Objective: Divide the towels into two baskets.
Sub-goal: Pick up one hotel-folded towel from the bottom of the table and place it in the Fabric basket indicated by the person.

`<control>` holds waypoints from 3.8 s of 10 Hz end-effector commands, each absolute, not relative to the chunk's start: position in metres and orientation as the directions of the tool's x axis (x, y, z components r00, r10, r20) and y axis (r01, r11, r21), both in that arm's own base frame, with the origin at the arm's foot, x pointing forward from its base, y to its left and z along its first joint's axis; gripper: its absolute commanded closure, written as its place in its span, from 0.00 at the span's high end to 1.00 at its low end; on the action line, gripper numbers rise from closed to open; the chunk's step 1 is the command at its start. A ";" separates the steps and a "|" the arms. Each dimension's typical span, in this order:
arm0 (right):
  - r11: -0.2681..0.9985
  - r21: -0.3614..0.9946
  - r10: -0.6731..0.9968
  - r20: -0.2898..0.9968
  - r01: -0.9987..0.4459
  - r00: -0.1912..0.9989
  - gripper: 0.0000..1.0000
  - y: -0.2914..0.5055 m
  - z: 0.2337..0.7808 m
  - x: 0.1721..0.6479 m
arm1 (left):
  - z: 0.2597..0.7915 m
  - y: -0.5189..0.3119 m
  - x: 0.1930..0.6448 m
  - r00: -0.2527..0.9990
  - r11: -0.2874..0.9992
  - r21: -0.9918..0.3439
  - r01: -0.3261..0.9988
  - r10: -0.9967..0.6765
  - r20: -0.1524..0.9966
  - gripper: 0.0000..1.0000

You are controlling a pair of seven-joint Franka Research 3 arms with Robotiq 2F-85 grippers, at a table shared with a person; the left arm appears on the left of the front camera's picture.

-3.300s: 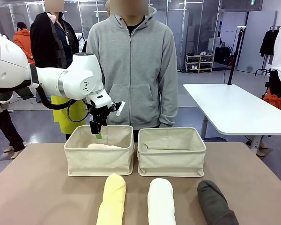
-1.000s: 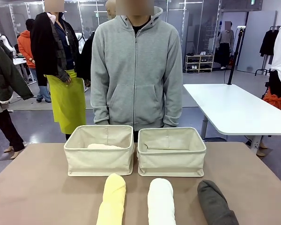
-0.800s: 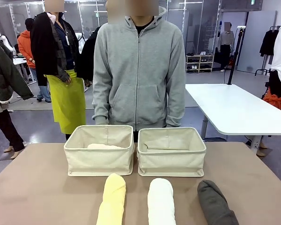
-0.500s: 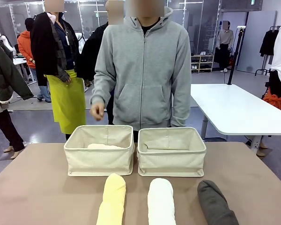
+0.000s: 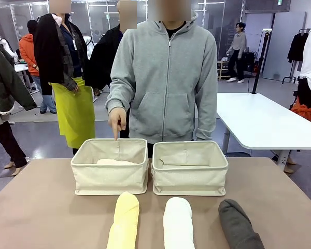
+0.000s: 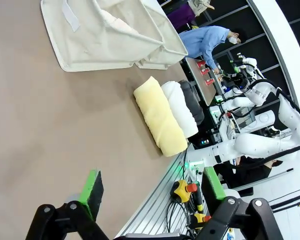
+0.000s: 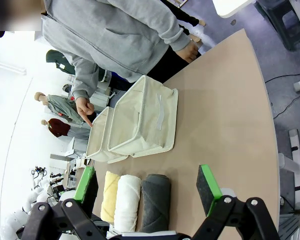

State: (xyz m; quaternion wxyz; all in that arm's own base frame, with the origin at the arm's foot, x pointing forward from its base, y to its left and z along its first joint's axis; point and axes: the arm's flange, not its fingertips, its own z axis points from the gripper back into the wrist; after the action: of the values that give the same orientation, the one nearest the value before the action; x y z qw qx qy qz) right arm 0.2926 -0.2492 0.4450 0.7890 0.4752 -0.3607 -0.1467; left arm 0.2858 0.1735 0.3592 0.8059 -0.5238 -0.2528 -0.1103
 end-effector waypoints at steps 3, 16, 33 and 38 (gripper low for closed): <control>0.501 0.857 -0.577 0.435 -0.121 0.692 1.00 -0.249 0.447 0.292 | 0.359 0.173 0.286 0.848 0.427 -0.789 0.443 0.087 0.523 1.00; 0.501 0.857 -0.577 0.435 -0.121 0.692 1.00 -0.249 0.447 0.292 | 0.337 -0.149 0.334 0.983 0.666 -0.723 0.184 -0.125 0.135 1.00; 0.501 0.857 -0.577 0.435 -0.121 0.692 1.00 -0.249 0.447 0.292 | 0.284 -0.215 0.347 0.988 0.743 -0.653 0.148 -0.089 0.123 0.80; 0.501 0.857 -0.577 0.435 -0.121 0.692 1.00 -0.249 0.447 0.292 | 0.291 -0.212 0.348 0.988 0.715 -0.681 0.155 -0.099 0.121 0.23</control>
State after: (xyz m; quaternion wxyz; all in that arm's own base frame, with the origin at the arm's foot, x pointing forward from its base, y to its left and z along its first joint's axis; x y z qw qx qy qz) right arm 0.2928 -0.2492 0.4451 0.7892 0.4751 -0.3606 -0.1464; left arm 0.3510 -0.2131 0.2932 0.9327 -0.3535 -0.0292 -0.0658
